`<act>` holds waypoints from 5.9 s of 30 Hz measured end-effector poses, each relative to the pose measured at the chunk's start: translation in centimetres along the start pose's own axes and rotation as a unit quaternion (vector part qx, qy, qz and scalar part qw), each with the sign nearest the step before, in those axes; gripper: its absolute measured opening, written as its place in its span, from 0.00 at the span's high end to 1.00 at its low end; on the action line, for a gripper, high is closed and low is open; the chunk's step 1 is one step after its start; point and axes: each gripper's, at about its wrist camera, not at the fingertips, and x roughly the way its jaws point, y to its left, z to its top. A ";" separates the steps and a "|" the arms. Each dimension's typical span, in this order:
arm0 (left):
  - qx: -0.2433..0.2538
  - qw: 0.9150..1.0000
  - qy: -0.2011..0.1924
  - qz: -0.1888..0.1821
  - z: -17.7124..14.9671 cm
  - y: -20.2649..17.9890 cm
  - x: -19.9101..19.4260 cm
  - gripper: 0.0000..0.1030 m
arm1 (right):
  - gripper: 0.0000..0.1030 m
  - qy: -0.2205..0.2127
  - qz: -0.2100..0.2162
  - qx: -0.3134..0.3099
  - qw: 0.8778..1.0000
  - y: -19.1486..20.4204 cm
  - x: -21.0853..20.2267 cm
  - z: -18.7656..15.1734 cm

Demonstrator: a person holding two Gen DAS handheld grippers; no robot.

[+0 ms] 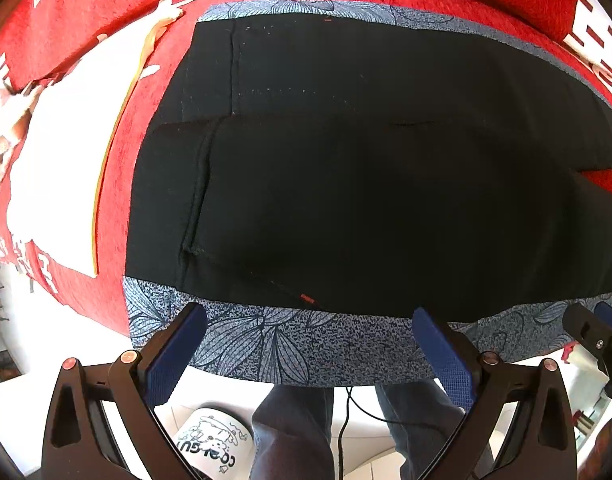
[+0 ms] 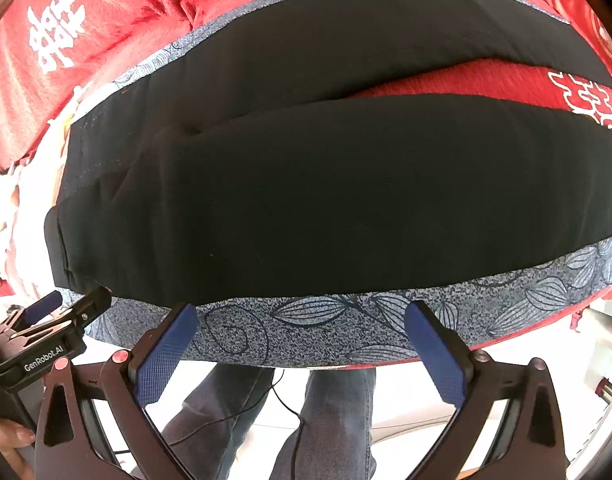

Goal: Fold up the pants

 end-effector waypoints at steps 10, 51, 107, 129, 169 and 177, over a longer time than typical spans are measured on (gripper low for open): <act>0.005 1.000 -0.002 0.006 -0.8 -1.0 0.1 0.00 | 0.00 -0.003 0.001 -0.002 1.000 0.0 -0.1 -0.1; 0.004 1.000 -0.020 0.013 -1.1 -0.6 1.0 0.00 | 0.00 -0.009 0.007 -0.023 1.000 -0.3 0.1 -0.7; -0.197 0.912 -0.018 -0.359 -3.2 12.1 7.1 0.60 | 0.82 0.045 0.439 0.075 0.894 7.3 6.8 -7.9; -0.076 0.934 -0.010 -0.348 -0.6 9.9 4.9 0.67 | 0.94 -0.095 0.468 0.359 0.802 -11.5 9.0 -14.3; -0.180 0.961 -0.160 -0.136 19.9 9.6 -1.5 0.24 | 0.43 -0.019 0.291 -0.015 0.956 -2.7 -0.2 22.4; -0.112 0.988 -0.093 -0.058 20.9 3.4 4.8 0.24 | 0.44 0.026 0.227 -0.126 0.965 3.1 4.4 21.4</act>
